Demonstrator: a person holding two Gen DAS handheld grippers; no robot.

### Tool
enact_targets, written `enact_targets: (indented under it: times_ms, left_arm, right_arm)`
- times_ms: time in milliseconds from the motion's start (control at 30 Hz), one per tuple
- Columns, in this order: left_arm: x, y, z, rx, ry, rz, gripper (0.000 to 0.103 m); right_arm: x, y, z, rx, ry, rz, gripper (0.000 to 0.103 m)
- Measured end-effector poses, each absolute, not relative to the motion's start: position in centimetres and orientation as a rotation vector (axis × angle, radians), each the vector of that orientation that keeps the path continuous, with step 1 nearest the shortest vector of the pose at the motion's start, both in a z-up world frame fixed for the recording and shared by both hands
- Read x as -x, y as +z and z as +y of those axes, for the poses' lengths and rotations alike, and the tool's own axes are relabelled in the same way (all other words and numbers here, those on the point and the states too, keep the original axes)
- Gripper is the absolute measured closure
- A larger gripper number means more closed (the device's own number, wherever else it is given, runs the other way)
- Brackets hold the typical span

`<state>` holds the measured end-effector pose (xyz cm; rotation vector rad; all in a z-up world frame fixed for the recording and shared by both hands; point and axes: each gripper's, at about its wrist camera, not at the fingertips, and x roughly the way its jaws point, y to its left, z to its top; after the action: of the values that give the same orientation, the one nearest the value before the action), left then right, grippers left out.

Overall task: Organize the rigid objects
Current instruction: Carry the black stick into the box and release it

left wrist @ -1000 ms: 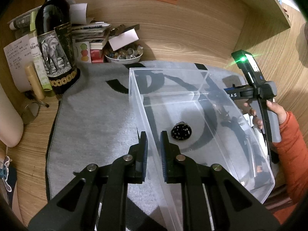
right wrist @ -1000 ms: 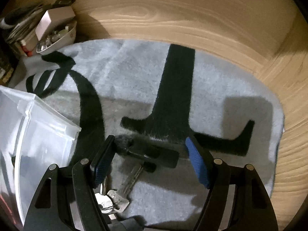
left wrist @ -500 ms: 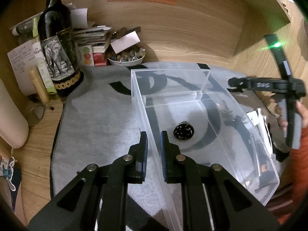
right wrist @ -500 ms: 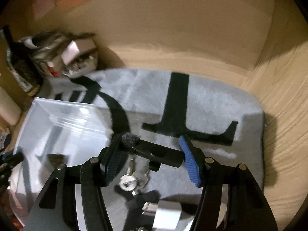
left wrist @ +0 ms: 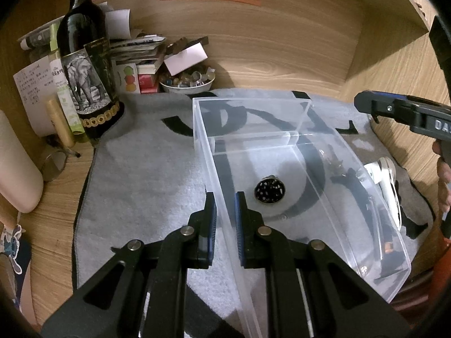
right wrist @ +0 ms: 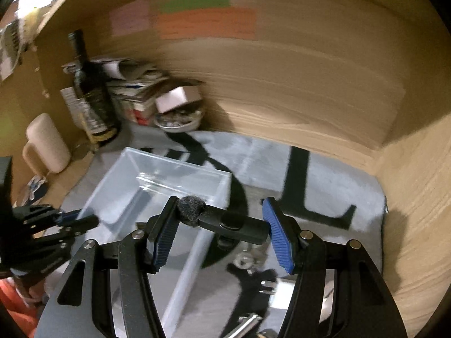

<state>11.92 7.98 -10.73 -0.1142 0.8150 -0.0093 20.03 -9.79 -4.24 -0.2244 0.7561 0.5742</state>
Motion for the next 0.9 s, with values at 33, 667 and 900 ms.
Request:
enact_targets:
  times_ms: [33, 667, 900]
  left_arm:
    - [-11.9, -10.8, 8.0, 0.116, -0.01, 0.816, 0.09]
    - [-12.0, -10.9, 8.4, 0.15, -0.03, 0.822, 0.09]
    - [-12.0, -10.9, 8.4, 0.15, -0.029, 0.824, 0.09]
  right_arm:
    - [-19.7, -4.2, -9.4, 0.233, 0.583, 0.752, 0.046]
    - [-18.0, -8.5, -4.1, 0.33, 0.72, 0.867, 0.046]
    - [-18.1, -9.1, -3.7, 0.313, 0.729, 0.894, 0.045]
